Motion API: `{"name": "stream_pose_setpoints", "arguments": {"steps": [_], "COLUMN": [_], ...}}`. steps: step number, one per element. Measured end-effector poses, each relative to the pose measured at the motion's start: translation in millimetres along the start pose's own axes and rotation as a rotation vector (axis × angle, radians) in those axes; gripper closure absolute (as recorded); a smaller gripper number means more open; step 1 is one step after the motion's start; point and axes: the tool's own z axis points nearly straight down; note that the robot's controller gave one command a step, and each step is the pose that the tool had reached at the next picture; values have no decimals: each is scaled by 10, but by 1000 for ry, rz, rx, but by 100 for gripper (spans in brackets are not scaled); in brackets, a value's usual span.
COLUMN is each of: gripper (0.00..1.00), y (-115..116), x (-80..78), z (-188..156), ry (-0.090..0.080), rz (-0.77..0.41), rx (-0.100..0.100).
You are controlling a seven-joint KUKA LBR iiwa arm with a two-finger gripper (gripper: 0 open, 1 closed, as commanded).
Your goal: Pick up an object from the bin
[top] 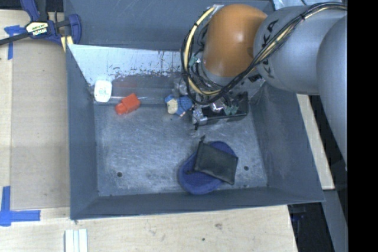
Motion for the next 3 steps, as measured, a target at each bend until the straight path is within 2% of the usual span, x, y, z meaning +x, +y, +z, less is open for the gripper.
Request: {"name": "stream_pose_setpoints", "arguments": {"steps": [1, 2, 3], "gripper": [0, 100, 100], "y": [26, 29, 161], "x": [-31, -43, -40], "z": [200, 179, -1125], "ry": [-14, -18, -17], "rz": [170, 171, 177], "rx": [-1, -2, 1]}}
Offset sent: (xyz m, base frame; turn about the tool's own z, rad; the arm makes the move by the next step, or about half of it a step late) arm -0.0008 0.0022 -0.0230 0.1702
